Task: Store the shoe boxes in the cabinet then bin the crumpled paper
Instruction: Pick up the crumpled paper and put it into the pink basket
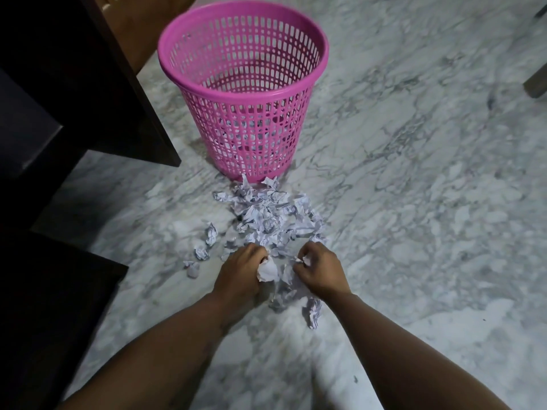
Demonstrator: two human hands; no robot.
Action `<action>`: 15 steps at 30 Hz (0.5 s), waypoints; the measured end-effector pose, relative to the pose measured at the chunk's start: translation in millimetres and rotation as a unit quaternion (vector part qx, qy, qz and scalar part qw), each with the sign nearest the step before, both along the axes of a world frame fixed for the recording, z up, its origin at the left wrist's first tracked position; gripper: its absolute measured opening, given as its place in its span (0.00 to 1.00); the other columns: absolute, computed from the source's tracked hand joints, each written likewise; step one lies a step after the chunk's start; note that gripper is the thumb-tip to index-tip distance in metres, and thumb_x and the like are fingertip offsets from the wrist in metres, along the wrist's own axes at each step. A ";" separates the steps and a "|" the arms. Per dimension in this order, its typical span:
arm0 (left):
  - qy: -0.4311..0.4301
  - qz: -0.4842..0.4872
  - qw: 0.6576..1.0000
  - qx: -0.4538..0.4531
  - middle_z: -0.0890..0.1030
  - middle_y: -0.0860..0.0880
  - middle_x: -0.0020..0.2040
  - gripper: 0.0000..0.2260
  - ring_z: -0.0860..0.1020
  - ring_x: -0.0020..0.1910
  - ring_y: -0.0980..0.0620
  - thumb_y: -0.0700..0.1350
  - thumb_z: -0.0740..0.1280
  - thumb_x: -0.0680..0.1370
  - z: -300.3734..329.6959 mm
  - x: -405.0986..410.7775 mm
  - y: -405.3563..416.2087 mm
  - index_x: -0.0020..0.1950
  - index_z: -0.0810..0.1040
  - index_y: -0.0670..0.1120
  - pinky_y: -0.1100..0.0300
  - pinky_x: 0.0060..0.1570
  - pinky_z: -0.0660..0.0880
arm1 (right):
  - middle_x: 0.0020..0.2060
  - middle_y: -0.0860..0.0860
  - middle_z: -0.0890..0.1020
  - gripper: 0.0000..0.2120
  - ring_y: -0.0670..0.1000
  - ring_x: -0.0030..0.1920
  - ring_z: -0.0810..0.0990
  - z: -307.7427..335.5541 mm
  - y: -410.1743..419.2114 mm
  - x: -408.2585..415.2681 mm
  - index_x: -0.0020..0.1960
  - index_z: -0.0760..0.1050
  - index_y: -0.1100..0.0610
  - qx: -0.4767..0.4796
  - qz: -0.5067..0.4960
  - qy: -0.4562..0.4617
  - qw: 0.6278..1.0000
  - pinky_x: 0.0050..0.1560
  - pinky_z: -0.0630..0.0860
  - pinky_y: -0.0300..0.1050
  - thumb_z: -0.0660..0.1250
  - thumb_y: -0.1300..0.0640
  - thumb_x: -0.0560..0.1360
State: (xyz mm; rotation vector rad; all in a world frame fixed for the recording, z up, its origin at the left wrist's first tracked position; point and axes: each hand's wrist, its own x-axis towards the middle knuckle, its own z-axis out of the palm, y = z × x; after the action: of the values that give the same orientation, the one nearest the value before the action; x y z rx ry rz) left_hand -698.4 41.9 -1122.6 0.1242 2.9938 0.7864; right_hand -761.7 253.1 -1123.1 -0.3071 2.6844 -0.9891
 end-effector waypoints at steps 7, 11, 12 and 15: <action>0.069 0.069 0.988 0.119 0.73 0.56 0.44 0.12 0.76 0.42 0.48 0.45 0.71 0.71 56.3 -35.4 -3.6 0.46 0.68 0.52 0.50 0.37 0.73 | 0.35 0.45 0.78 0.08 0.43 0.36 0.76 79.2 -17.1 -55.7 0.40 0.74 0.53 -0.227 -0.099 0.072 0.966 0.38 0.75 0.44 0.73 0.60 0.69; 0.169 0.076 0.956 0.227 0.75 0.56 0.41 0.09 0.75 0.39 0.53 0.41 0.67 0.73 127.7 -76.2 -11.0 0.49 0.71 0.50 0.52 0.35 0.75 | 0.36 0.60 0.79 0.08 0.59 0.35 0.83 175.9 -52.8 -94.4 0.41 0.74 0.53 -0.366 -0.110 0.166 0.909 0.35 0.81 0.53 0.71 0.63 0.69; 0.207 0.084 0.942 0.249 0.75 0.56 0.40 0.06 0.75 0.38 0.56 0.44 0.65 0.73 152.3 -87.9 -13.0 0.49 0.71 0.49 0.54 0.36 0.74 | 0.36 0.62 0.79 0.09 0.64 0.35 0.83 199.8 -60.5 -105.4 0.41 0.74 0.51 -0.408 -0.103 0.192 0.887 0.34 0.81 0.60 0.70 0.64 0.69; 0.349 0.099 0.878 0.313 0.73 0.59 0.38 0.05 0.74 0.38 0.68 0.41 0.59 0.74 231.2 -129.8 -26.7 0.47 0.69 0.49 0.62 0.39 0.71 | 0.35 0.53 0.77 0.07 0.56 0.33 0.77 263.0 -82.2 -146.7 0.42 0.72 0.54 -0.447 -0.065 0.318 0.833 0.33 0.76 0.53 0.69 0.63 0.69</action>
State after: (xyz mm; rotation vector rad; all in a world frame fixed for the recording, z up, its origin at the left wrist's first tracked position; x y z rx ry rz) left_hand -828.2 15.1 -891.4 0.1459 3.2308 2.1231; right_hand -908.3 170.9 -860.0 -0.7373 2.5218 -2.5419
